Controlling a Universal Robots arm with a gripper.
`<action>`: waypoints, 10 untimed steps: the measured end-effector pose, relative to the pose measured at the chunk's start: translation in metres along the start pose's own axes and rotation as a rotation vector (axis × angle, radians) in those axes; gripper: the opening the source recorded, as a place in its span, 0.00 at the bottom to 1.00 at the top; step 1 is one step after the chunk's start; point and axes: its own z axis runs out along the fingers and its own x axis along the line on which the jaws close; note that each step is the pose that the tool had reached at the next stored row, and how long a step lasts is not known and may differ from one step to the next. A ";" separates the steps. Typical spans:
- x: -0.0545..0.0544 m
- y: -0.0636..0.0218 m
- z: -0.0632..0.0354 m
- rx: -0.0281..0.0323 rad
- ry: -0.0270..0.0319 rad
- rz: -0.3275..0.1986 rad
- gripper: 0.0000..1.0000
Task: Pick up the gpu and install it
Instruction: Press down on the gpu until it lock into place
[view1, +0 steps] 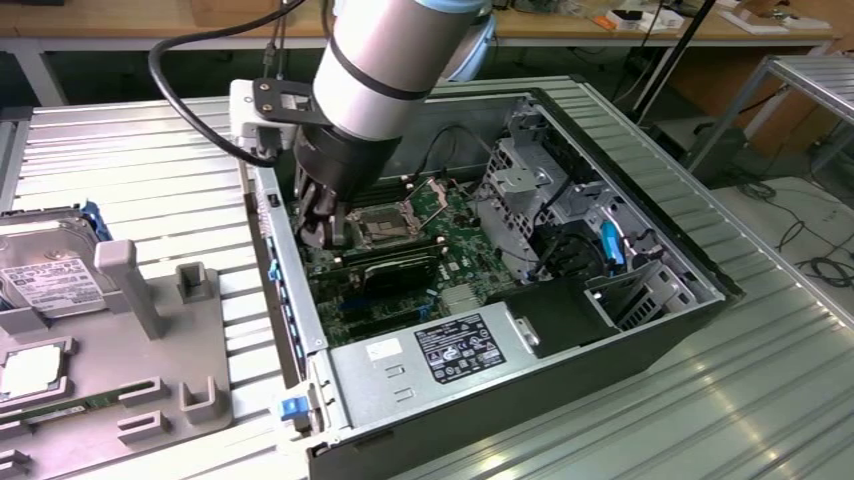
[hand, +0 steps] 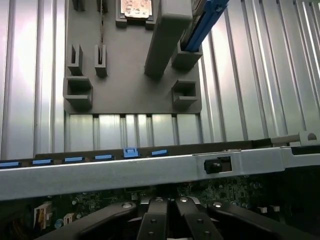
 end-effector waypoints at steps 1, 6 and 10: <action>0.000 -0.0003 -0.0001 -0.0006 -0.0161 -0.001 0.11; 0.000 -0.0037 -0.0009 -0.0059 -0.0328 -0.002 0.11; -0.001 -0.0136 -0.0034 -0.0254 -0.0229 0.003 0.11</action>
